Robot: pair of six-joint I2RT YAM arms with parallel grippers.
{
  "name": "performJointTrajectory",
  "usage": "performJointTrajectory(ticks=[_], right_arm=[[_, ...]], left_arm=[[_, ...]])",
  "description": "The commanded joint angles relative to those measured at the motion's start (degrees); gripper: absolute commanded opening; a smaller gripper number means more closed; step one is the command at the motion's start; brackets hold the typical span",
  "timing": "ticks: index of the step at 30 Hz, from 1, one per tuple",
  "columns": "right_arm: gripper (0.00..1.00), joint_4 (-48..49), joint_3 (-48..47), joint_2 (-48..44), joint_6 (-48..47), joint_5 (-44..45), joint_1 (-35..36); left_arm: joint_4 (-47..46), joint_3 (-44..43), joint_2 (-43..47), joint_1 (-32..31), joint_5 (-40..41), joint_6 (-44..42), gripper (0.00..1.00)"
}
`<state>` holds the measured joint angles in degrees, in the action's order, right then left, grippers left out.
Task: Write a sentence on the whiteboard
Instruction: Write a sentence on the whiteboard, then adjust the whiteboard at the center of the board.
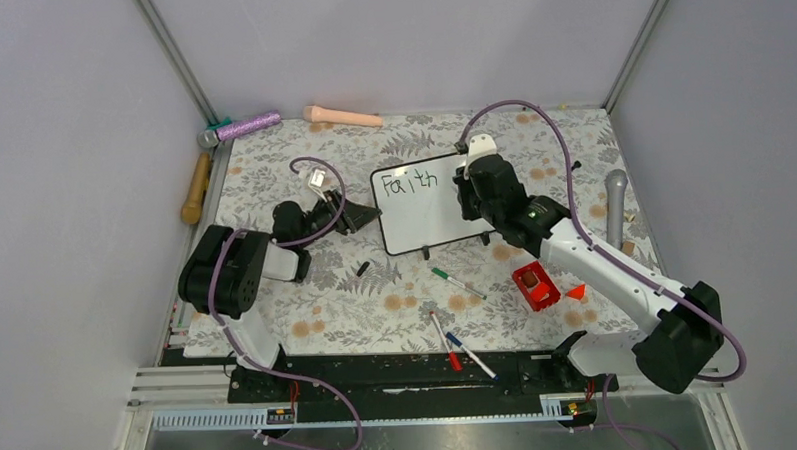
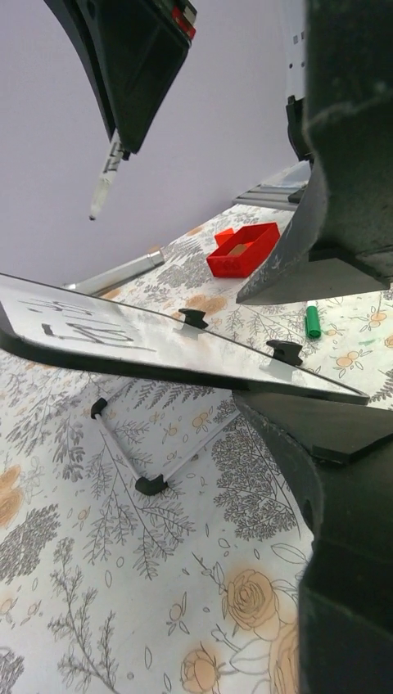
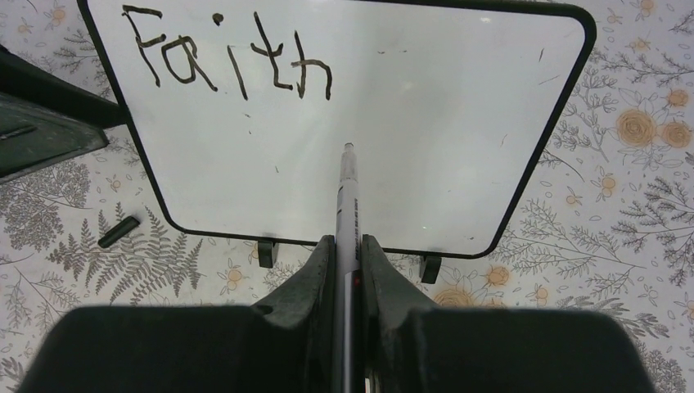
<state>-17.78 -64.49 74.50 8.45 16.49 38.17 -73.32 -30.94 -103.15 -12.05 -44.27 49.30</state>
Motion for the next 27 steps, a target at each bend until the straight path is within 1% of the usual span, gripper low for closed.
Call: performJointTrajectory(ticks=[1,4,7,8,11,12,14,15,17,18,19,20,22,24,27], right_arm=[[0.0,7.2,3.0,-3.9,1.2,0.8,-0.4],[0.0,9.4,4.9,-5.7,1.7,0.5,-0.4],[0.0,11.4,7.0,-7.4,2.4,0.3,-0.4],[0.0,12.0,7.7,-7.9,2.5,0.2,-0.4],[0.0,13.5,9.4,-9.4,3.2,-0.4,-0.4],[0.0,14.1,9.9,-9.7,3.4,-0.6,-0.4],[0.0,14.4,10.4,-10.2,3.7,-1.0,-0.4],[0.0,14.6,10.7,-10.5,3.7,-1.2,-0.4],[0.0,15.7,11.6,-11.4,3.9,-1.4,-0.4],[0.0,16.2,12.1,-11.9,4.0,-1.5,-0.4],[0.0,16.4,12.5,-12.5,4.0,-1.6,-0.4],[0.0,16.6,12.8,-13.0,4.0,-1.6,-0.4],[0.0,17.2,13.7,-13.8,4.0,-1.7,-0.4],[0.0,17.3,14.2,-14.6,4.0,-1.8,-0.3],[0.0,17.3,14.7,-15.1,4.0,-1.9,-0.4]], left_arm=[[6.6,2.0,8.2,-0.4,4.2,-5.8,0.44],[16.1,2.8,13.9,-1.6,8.7,-9.4,0.45],[29.0,1.9,20.4,-2.7,15.3,-12.2,0.47],[35.0,1.2,22.6,-3.2,17.1,-12.8,0.48],[48.2,-2.1,28.7,-5.2,22.4,-14.8,0.54],[51.9,-3.2,30.6,-6.0,24.5,-15.4,0.62],[59.1,-6.1,34.6,-7.5,27.6,-16.4,0.72],[62.4,-7.6,35.8,-7.8,28.8,-16.8,0.79],[68.8,-11.0,37.3,-7.9,30.9,-17.4,0.95],[72.2,-13.1,37.6,-7.9,32.7,-17.6,0.98],[76.4,-16.1,37.6,-7.9,35.0,-18.0,0.99],[80.7,-18.6,37.4,-7.8,39.1,-17.9,0.99],[91.2,-24.7,36.1,-7.5,50.4,-14.4,0.99],[100.6,-29.8,34.5,-6.4,57.5,-13.0,0.99],[109.0,-34.4,32.6,-5.1,67.3,-12.1,0.99]])
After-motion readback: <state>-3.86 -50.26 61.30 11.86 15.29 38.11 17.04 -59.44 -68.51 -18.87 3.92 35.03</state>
